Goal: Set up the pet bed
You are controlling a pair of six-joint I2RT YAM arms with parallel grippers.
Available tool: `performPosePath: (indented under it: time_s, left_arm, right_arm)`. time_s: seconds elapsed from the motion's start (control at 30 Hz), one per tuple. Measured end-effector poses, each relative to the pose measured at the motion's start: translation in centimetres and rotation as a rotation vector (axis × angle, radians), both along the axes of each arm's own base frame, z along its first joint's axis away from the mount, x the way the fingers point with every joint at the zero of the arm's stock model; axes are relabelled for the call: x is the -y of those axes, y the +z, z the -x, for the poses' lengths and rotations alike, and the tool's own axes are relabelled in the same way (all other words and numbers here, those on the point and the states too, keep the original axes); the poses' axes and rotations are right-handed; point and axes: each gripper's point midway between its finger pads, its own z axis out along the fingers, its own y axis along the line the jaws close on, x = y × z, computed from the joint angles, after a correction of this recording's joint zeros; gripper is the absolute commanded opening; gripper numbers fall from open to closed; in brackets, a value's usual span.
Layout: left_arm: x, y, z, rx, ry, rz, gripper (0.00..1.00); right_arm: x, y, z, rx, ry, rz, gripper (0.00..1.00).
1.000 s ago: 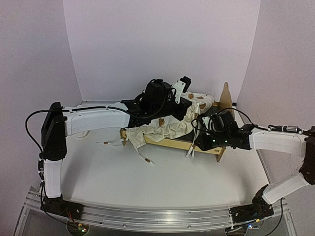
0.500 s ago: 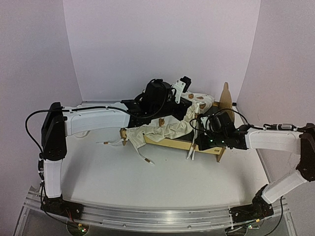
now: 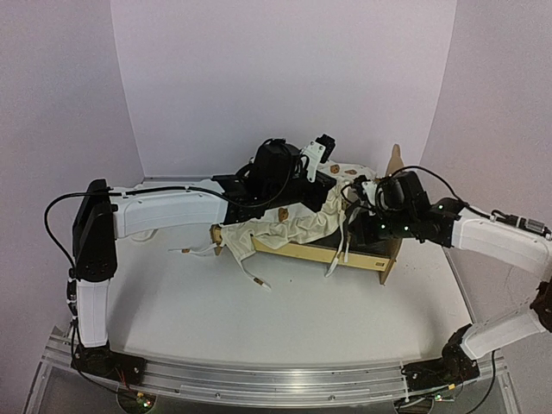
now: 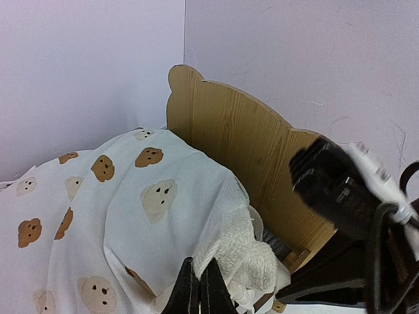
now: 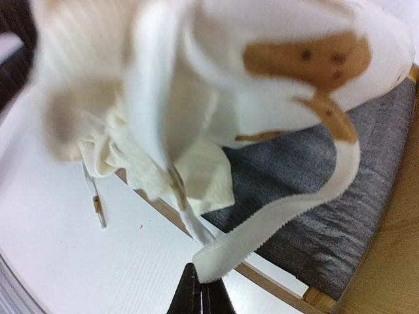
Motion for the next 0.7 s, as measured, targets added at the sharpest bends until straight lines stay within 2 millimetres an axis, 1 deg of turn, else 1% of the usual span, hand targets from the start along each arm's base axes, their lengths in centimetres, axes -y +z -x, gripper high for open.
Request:
performPosePath:
  time_s: [0.07,0.13,0.23,0.3,0.4,0.57,0.7]
  left_arm:
    - [0.0,0.0,0.0,0.0,-0.001,0.0,0.0]
    - [0.0,0.0,0.1,-0.001,-0.004,0.001,0.0]
    - [0.1,0.0,0.1,-0.001,-0.005,0.001,0.0]
    - [0.0,0.0,0.1,-0.001,-0.005,0.0,0.0]
    - [0.0,0.0,0.1,-0.001,-0.005,0.001,0.0]
    - [0.0,0.0,0.1,-0.001,-0.005,0.001,0.0]
    - [0.1,0.0,0.1,-0.001,-0.006,0.001,0.0]
  right_arm:
    - [0.0,1.9,-0.4,0.018,-0.007,-0.013,0.0]
    - [0.2,3.3,-0.7,0.028,-0.021,-0.021,0.0]
    - [1.0,4.5,-1.2,0.034,-0.06,-0.02,0.0]
    - [1.6,4.8,-1.5,0.028,-0.092,-0.016,0.0]
    - [2.4,4.3,-2.2,0.004,-0.143,-0.006,0.0]
    - [3.3,1.9,-2.6,-0.067,-0.204,0.027,0.0]
    - [3.8,0.8,-2.8,-0.104,-0.234,0.035,0.0]
